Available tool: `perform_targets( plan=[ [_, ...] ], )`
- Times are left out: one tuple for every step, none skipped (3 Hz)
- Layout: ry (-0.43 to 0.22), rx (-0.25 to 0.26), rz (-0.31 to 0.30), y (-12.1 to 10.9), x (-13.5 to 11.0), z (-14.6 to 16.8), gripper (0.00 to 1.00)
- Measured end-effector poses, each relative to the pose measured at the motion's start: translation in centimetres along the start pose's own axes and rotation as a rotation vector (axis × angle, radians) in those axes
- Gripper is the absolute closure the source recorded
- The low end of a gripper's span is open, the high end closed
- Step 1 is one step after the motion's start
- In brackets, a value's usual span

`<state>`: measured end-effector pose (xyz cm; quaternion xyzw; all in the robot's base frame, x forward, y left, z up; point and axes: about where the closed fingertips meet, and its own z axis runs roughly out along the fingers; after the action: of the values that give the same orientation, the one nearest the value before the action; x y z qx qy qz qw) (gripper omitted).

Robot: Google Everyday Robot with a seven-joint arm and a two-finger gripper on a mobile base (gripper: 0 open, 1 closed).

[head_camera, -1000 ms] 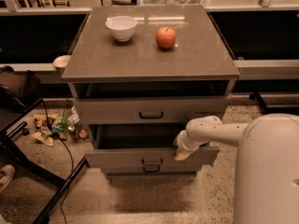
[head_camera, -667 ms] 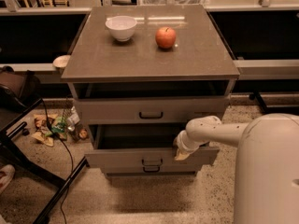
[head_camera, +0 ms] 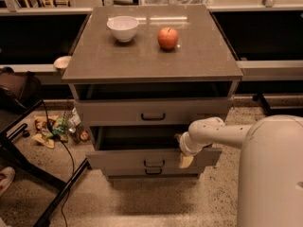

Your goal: Open middle drawer

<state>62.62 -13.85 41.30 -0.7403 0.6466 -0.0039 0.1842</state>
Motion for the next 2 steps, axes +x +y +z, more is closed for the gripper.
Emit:
perform_targets(
  plan=[
    [-0.001,-0.023,-0.022,0.5,-0.3,0.2,0.00],
    [0.016,-0.125,-0.055,3.1,-1.2,0.3,0.00]
  ],
)
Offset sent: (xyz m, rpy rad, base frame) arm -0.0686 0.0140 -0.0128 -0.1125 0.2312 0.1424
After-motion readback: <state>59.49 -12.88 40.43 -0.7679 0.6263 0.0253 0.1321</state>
